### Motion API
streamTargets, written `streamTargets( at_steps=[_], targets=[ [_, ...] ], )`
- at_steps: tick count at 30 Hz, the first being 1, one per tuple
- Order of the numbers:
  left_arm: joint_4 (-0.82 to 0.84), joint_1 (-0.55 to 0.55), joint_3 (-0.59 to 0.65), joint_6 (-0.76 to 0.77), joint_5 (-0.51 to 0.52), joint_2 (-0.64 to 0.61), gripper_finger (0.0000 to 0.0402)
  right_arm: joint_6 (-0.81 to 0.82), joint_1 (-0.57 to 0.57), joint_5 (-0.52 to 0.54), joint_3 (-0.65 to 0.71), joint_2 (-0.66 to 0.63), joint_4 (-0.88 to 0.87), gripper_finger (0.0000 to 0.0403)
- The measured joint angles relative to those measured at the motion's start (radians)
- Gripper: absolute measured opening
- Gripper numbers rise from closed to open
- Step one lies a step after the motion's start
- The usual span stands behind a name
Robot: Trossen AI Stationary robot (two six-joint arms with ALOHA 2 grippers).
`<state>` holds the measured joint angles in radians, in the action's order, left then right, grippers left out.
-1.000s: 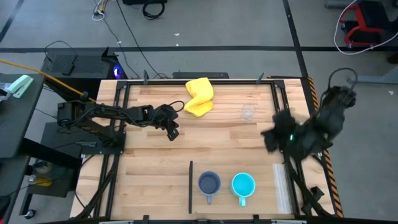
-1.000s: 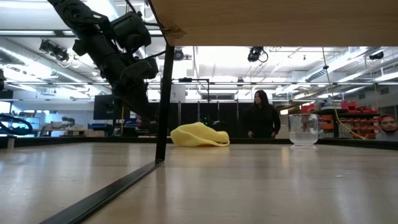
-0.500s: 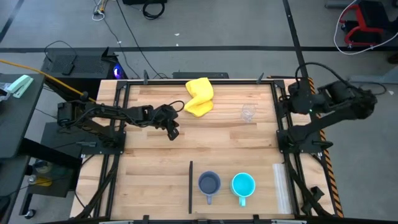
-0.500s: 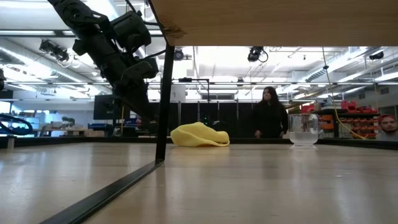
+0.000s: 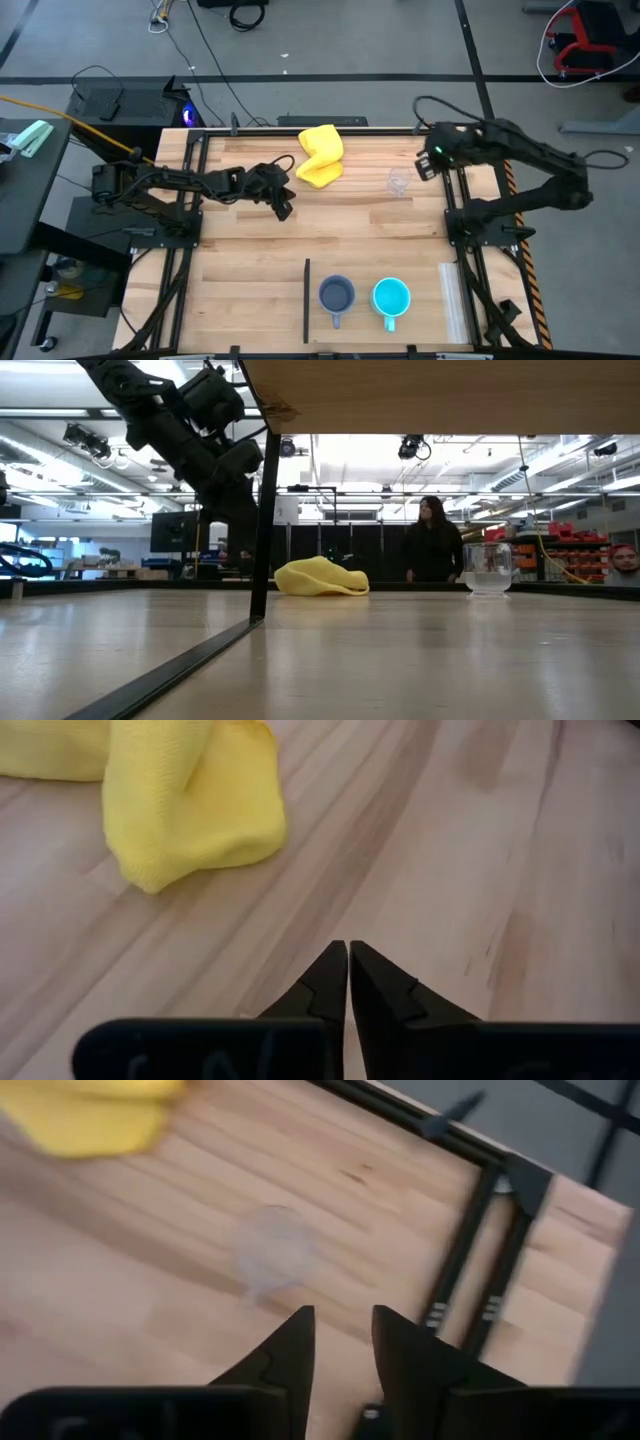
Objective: Stack small to large cups/mugs on shelf
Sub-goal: Put the transparent mug on the shelf
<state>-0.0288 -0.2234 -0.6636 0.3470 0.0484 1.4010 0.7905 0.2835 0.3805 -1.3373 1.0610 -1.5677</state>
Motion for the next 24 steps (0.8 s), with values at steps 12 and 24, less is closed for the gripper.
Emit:
streamTargets(
  at_steps=[12,24],
  targets=[
    [0.033,-0.014,0.0,-0.043,-0.005,0.0,0.0015,-0.372,0.393,-0.229,0.174,0.138,0.277,0.0091],
    [0.063,-0.015,0.0,-0.011,-0.005,0.0,0.0026,-0.445,0.495,-0.368,0.347,0.14,0.401,0.0091]
  ],
)
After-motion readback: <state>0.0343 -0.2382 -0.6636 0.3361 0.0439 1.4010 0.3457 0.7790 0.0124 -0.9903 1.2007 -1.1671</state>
